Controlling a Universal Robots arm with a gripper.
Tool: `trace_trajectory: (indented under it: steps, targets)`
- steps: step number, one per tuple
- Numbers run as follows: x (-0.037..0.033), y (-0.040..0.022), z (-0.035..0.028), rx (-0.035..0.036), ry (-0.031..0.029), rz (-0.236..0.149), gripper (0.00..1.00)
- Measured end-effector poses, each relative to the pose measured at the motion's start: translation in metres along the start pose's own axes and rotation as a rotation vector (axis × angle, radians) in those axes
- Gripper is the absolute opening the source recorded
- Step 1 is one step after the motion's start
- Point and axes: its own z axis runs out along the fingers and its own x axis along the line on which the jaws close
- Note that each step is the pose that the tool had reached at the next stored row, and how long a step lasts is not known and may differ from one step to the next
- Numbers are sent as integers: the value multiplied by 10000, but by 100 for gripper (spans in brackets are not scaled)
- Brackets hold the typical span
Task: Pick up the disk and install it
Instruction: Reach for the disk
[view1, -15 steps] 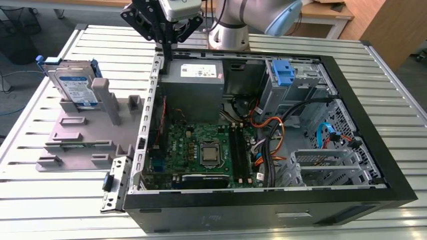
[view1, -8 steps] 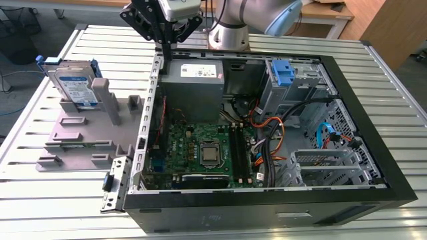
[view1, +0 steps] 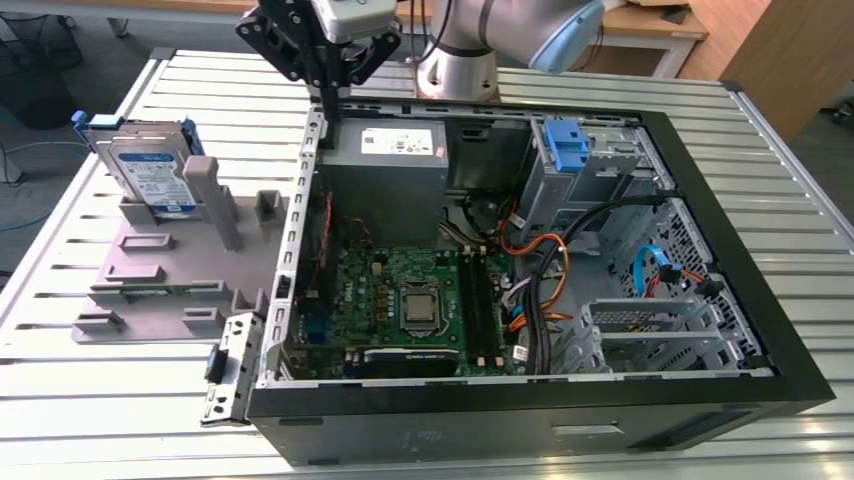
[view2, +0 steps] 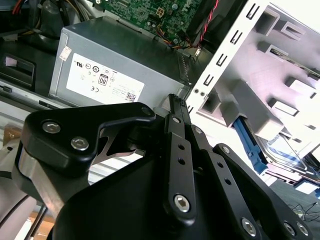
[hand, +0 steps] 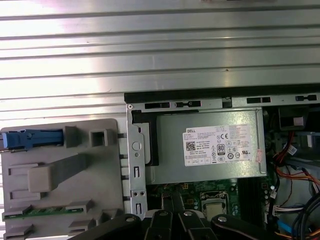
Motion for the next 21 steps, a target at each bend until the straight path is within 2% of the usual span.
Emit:
trace_trajectory:
  steps: [11, 21]
  targets:
    - [53, -4, -1, -1, 0, 1, 11]
    - [60, -4, -1, 0, 0, 1, 11]
